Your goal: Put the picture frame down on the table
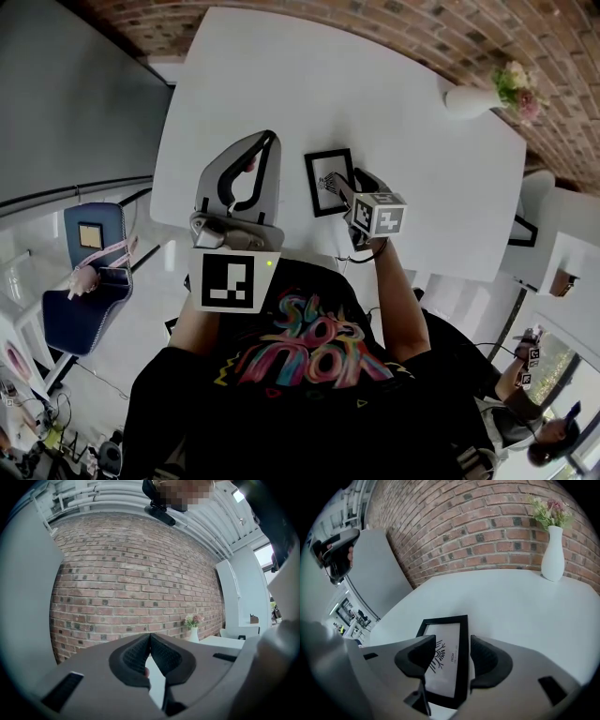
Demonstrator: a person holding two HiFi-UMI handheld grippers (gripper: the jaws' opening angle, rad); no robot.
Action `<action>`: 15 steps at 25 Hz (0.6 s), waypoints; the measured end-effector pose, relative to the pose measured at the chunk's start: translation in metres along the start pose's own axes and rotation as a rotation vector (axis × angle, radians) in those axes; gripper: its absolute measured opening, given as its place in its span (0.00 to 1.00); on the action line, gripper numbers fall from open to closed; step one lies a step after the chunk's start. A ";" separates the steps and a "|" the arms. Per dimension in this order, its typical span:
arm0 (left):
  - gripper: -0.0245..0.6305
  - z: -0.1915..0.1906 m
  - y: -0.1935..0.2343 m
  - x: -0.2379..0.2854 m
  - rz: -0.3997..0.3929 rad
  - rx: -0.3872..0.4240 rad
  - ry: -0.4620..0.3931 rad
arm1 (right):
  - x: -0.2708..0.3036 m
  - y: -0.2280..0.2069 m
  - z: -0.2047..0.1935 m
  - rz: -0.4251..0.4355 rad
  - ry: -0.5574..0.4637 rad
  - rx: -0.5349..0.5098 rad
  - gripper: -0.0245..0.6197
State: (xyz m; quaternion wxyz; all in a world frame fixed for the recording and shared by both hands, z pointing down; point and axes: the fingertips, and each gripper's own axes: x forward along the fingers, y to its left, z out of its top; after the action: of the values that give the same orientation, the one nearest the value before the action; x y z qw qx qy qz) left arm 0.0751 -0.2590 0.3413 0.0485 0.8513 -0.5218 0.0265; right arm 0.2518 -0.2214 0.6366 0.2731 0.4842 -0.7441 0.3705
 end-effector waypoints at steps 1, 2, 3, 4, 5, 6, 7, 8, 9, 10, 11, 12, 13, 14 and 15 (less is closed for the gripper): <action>0.07 0.000 0.000 0.000 -0.001 -0.001 0.001 | 0.000 -0.001 -0.001 -0.003 0.002 -0.002 0.40; 0.07 0.000 0.000 0.000 -0.001 -0.002 0.002 | -0.001 -0.001 -0.001 -0.007 0.002 -0.006 0.40; 0.07 0.000 0.000 0.000 -0.001 -0.002 0.001 | -0.002 -0.001 0.000 -0.010 0.001 -0.012 0.40; 0.07 0.001 0.000 0.000 -0.002 -0.002 -0.001 | -0.003 -0.001 0.000 -0.013 -0.002 -0.017 0.40; 0.07 0.002 -0.001 0.000 -0.004 -0.002 -0.004 | -0.004 -0.001 0.001 -0.015 -0.005 -0.022 0.40; 0.07 0.002 -0.002 0.000 -0.005 -0.003 -0.008 | -0.005 -0.001 0.002 -0.016 -0.009 -0.026 0.40; 0.07 0.003 -0.003 0.000 -0.007 -0.003 -0.011 | -0.006 -0.001 0.004 -0.018 -0.015 -0.031 0.41; 0.07 0.004 -0.004 0.001 -0.010 -0.004 -0.014 | -0.008 -0.002 0.006 -0.021 -0.021 -0.038 0.41; 0.07 0.005 -0.006 0.001 -0.013 -0.005 -0.016 | -0.011 -0.002 0.009 -0.027 -0.029 -0.046 0.40; 0.07 0.006 -0.008 0.001 -0.016 -0.006 -0.019 | -0.015 -0.003 0.013 -0.035 -0.039 -0.057 0.40; 0.07 0.008 -0.009 0.001 -0.019 -0.007 -0.023 | -0.019 -0.002 0.018 -0.042 -0.052 -0.070 0.40; 0.07 0.010 -0.010 0.000 -0.023 -0.007 -0.028 | -0.024 0.000 0.024 -0.045 -0.070 -0.084 0.40; 0.07 0.013 -0.012 0.000 -0.027 -0.006 -0.035 | -0.029 0.003 0.031 -0.042 -0.092 -0.100 0.40; 0.07 0.015 -0.013 -0.001 -0.031 -0.003 -0.041 | -0.036 0.008 0.039 -0.035 -0.119 -0.117 0.40; 0.07 0.018 -0.015 -0.003 -0.035 -0.002 -0.047 | -0.044 0.013 0.049 -0.029 -0.148 -0.136 0.40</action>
State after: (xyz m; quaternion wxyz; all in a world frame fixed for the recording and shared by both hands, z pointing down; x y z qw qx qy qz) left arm 0.0872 -0.2518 0.3220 0.0374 0.8607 -0.5078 0.0050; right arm 0.2543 -0.2350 0.5715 0.2551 0.5012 -0.7786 0.2786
